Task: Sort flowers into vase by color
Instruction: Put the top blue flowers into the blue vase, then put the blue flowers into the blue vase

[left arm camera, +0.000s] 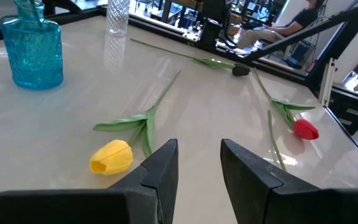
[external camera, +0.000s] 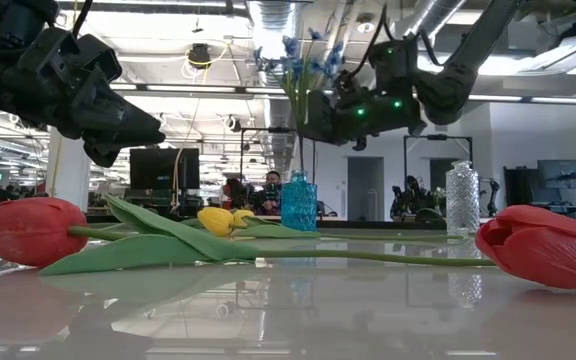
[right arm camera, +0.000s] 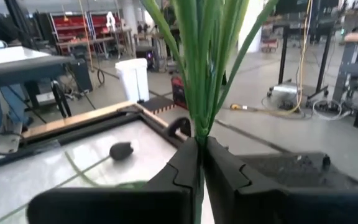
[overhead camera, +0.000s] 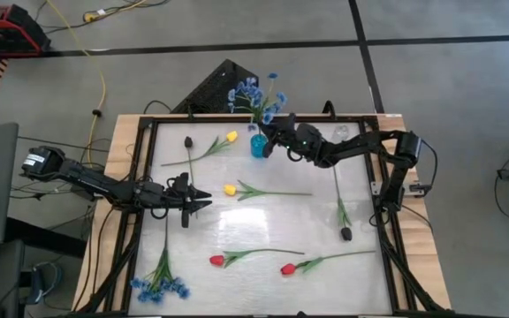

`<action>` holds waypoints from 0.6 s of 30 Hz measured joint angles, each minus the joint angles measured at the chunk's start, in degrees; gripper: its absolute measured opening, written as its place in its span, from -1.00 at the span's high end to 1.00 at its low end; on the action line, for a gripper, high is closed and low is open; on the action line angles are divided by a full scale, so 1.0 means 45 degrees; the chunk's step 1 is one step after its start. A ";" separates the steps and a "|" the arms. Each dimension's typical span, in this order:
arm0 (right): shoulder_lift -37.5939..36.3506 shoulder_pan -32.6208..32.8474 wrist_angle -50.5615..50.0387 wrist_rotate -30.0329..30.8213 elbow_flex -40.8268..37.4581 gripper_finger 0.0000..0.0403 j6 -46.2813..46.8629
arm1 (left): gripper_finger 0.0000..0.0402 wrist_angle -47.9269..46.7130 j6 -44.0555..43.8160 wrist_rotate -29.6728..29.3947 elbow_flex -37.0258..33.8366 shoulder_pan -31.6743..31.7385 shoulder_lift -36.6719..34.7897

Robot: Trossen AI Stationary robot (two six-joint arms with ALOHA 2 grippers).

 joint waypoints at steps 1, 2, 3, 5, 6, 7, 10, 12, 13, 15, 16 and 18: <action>0.0000 0.0000 -0.0139 -0.0005 0.0000 0.72 0.0032 | 0.45 0.0000 -0.0050 0.0000 0.0000 0.0000 0.0000; 0.0000 0.0000 -0.0291 -0.0008 0.0000 0.71 0.0023 | 0.45 0.0000 -0.0094 0.0000 0.0000 0.0000 0.0000; 0.0000 0.0000 -0.0429 -0.0011 0.0000 0.69 0.0027 | 0.45 0.0000 -0.0127 0.0000 0.0000 0.0000 0.0000; 0.0000 0.0000 -0.0689 -0.0031 0.0000 0.63 0.0027 | 0.45 0.0000 -0.0182 0.0000 0.0000 0.0000 0.0000; 0.0000 0.0000 -0.0822 -0.0101 0.0000 0.59 0.0038 | 0.45 0.0000 -0.0182 0.0000 0.0000 0.0000 0.0000; -0.0009 0.0000 -0.0965 -0.0163 0.0000 0.55 0.0081 | 0.45 0.0000 -0.0184 0.0000 0.0000 0.0000 0.0000; -0.0285 0.0000 -0.2150 -0.0403 0.0040 0.37 0.0353 | 0.45 0.0000 -0.0205 0.0002 0.0000 0.0000 0.0000; -0.0697 -0.0019 -0.3628 -0.0865 0.0196 0.23 0.0383 | 0.45 0.0000 -0.0218 0.0005 0.0000 0.0000 0.0000; -0.0958 -0.0019 -0.4535 -0.1010 0.0300 0.16 0.0392 | 0.45 0.0000 -0.0226 0.0005 0.0000 0.0000 0.0000; -0.1516 -0.0019 -0.6233 -0.1159 0.0582 0.03 0.0390 | 0.45 -0.0012 -0.0231 0.0005 0.0000 0.0000 0.0000; -0.1826 -0.0019 -0.7192 -0.1175 0.0709 -0.03 0.0387 | 0.45 -0.0027 -0.0258 0.0005 0.0000 0.0000 0.0000; -0.2439 0.0017 -0.9043 -0.1185 0.0943 -0.13 0.0345 | 0.45 -0.0132 -0.0488 0.0013 0.0000 0.0000 0.0000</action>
